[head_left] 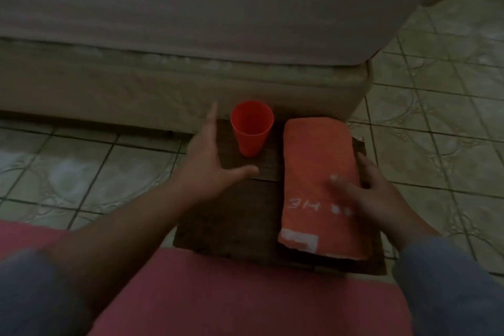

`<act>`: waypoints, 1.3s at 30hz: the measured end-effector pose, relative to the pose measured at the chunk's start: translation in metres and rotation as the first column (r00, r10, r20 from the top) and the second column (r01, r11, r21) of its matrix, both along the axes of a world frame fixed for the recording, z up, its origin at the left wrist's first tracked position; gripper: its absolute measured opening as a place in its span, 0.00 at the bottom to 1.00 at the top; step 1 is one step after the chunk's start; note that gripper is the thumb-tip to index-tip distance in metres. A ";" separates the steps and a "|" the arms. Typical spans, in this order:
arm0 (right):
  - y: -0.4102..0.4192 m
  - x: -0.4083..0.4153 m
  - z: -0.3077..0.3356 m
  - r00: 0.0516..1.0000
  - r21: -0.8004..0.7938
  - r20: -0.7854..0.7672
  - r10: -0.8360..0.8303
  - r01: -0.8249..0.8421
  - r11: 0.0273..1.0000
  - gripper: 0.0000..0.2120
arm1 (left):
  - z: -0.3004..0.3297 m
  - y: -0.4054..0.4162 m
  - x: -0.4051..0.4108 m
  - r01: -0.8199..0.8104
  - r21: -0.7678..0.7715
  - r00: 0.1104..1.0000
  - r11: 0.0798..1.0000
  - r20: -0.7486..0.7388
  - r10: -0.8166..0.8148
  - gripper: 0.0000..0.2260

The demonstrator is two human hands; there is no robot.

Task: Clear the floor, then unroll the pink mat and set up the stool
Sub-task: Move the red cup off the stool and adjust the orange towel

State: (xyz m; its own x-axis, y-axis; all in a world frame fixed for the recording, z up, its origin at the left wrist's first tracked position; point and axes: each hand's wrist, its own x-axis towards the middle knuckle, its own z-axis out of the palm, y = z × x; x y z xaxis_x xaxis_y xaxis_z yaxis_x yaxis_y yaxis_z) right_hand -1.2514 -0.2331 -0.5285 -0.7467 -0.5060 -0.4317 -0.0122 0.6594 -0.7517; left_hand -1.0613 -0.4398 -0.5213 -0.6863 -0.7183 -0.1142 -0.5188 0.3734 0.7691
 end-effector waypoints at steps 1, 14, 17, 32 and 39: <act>0.000 0.000 -0.010 1.000 -0.014 -0.007 0.019 -0.019 1.000 0.47 | -0.007 -0.012 -0.003 -0.017 0.025 0.999 1.000 -0.050 0.018 0.60; 0.005 -0.006 -0.043 0.915 -0.333 0.401 0.052 0.092 0.938 0.58 | -0.059 -0.021 -0.039 0.059 0.186 0.952 0.981 -0.308 0.001 0.60; -0.008 -0.003 -0.046 0.906 -0.345 0.417 0.073 0.084 0.935 0.61 | -0.061 -0.026 -0.040 0.077 0.186 0.932 0.979 -0.362 -0.005 0.59; -0.049 0.025 -0.056 0.836 -0.338 0.535 0.121 0.081 0.938 0.59 | -0.054 -0.055 -0.046 0.048 0.150 0.912 0.987 -0.409 0.018 0.42; -0.072 0.049 -0.057 0.829 -0.357 0.532 0.176 0.031 0.934 0.54 | -0.045 -0.096 0.023 -0.120 0.169 0.836 0.978 -0.514 0.191 0.39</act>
State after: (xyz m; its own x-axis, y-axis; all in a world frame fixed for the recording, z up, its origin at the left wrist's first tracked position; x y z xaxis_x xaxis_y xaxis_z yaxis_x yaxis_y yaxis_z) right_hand -1.2028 -0.3048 -0.5856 -0.3932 -0.7385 -0.5478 0.4306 0.3785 -0.8194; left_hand -1.0383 -0.5361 -0.5667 -0.5485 -0.8251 0.1355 -0.0675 0.2052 0.9764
